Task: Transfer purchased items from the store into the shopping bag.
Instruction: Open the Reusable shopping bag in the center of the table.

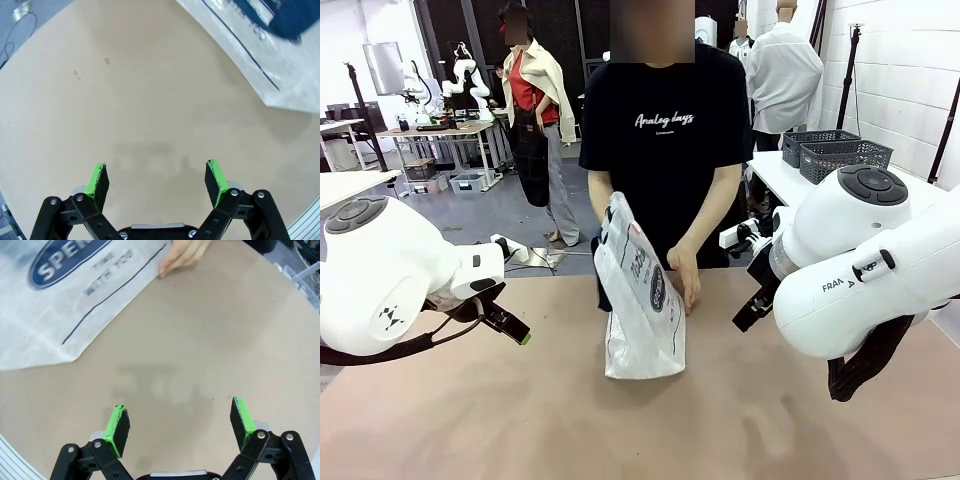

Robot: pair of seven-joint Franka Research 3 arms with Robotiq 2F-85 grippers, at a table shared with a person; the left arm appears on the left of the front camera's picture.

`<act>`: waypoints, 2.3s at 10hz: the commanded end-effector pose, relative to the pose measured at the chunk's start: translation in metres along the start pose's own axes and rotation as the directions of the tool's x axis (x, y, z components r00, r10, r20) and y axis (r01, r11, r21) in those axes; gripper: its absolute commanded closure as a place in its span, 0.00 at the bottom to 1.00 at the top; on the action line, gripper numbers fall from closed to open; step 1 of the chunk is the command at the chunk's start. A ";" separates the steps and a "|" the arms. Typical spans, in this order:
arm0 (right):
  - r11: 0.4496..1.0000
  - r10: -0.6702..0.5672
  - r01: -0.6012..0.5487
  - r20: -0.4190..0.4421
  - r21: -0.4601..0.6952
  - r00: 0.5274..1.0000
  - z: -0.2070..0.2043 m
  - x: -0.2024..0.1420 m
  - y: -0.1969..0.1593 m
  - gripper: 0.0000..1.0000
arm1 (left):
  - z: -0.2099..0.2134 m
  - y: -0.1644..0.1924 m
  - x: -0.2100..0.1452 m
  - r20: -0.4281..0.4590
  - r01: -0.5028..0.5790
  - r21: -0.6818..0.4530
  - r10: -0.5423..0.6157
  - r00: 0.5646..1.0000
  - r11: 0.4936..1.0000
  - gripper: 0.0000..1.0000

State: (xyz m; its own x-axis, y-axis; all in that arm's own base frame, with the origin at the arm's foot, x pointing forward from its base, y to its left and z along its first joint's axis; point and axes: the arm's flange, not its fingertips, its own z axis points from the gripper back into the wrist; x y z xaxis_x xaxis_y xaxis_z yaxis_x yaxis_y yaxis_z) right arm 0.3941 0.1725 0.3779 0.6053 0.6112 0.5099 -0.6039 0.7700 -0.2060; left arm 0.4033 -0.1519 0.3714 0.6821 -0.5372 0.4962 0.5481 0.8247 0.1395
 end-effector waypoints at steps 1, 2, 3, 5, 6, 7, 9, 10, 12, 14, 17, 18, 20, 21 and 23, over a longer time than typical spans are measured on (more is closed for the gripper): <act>1.000 0.003 -0.003 0.002 0.001 1.000 0.001 0.000 -0.001 0.00 | 0.000 0.001 0.000 0.000 -0.002 0.000 0.002 1.000 1.000 0.00; 1.000 0.003 -0.003 0.002 0.001 1.000 0.001 0.000 -0.001 0.00 | 0.000 0.001 0.000 0.000 -0.002 0.000 0.002 1.000 1.000 0.00; 1.000 0.003 -0.003 0.002 0.001 1.000 0.001 0.000 -0.001 0.00 | 0.000 0.001 0.000 0.000 -0.002 0.000 0.002 1.000 1.000 0.00; 1.000 0.003 -0.003 0.002 0.001 1.000 0.001 0.000 -0.001 0.00 | 0.000 0.001 0.000 0.000 -0.002 0.000 0.002 1.000 1.000 0.00; 1.000 0.003 -0.003 0.002 0.001 1.000 0.001 0.000 -0.001 0.00 | 0.000 0.001 0.000 0.000 -0.002 0.000 0.002 1.000 1.000 0.00; 1.000 0.003 -0.003 0.002 0.001 1.000 0.001 0.000 -0.001 0.00 | 0.000 0.001 0.000 0.000 -0.002 0.000 0.002 1.000 1.000 0.00; 1.000 0.003 -0.003 0.002 0.001 1.000 0.001 0.000 -0.001 0.00 | 0.000 0.001 0.000 0.000 -0.002 0.000 0.002 1.000 1.000 0.00; 1.000 0.003 -0.003 0.002 0.001 1.000 0.001 0.000 -0.001 0.00 | 0.000 0.001 0.000 0.000 -0.002 0.000 0.002 1.000 1.000 0.00; 1.000 0.003 -0.003 0.002 0.001 1.000 0.001 0.000 -0.001 0.00 | 0.000 0.001 0.000 0.000 -0.002 0.000 0.002 1.000 1.000 0.00; 1.000 0.003 -0.003 0.002 0.001 1.000 0.001 0.000 -0.001 0.00 | 0.000 0.001 0.000 0.000 -0.002 0.000 0.002 1.000 1.000 0.00; 1.000 0.003 -0.003 0.002 0.001 1.000 0.001 0.000 -0.001 0.00 | 0.000 0.001 0.000 0.000 -0.002 0.000 0.002 1.000 1.000 0.00; 1.000 0.003 -0.003 0.002 0.001 1.000 0.001 0.000 -0.001 0.00 | 0.000 0.001 0.000 0.000 -0.002 0.000 0.002 1.000 1.000 0.00; 1.000 0.003 -0.003 0.002 0.001 1.000 0.001 0.000 -0.001 0.00 | 0.000 0.001 0.000 0.000 -0.002 0.000 0.002 1.000 1.000 0.00; 1.000 0.003 -0.003 0.002 0.001 1.000 0.001 0.000 -0.001 0.00 | 0.000 0.001 0.000 0.000 -0.002 0.000 0.002 1.000 1.000 0.00; 1.000 0.003 -0.003 0.002 0.001 1.000 0.001 0.000 -0.001 0.00 | 0.000 0.001 0.000 0.000 -0.002 0.000 0.002 1.000 1.000 0.00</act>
State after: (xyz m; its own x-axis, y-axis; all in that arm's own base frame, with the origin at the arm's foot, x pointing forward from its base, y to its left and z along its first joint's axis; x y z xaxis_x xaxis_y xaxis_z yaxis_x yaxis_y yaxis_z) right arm 0.3941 0.1724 0.3779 0.6053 0.6112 0.5099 -0.6039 0.7700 -0.2060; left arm 0.4033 -0.1519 0.3714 0.6821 -0.5372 0.4962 0.5481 0.8247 0.1395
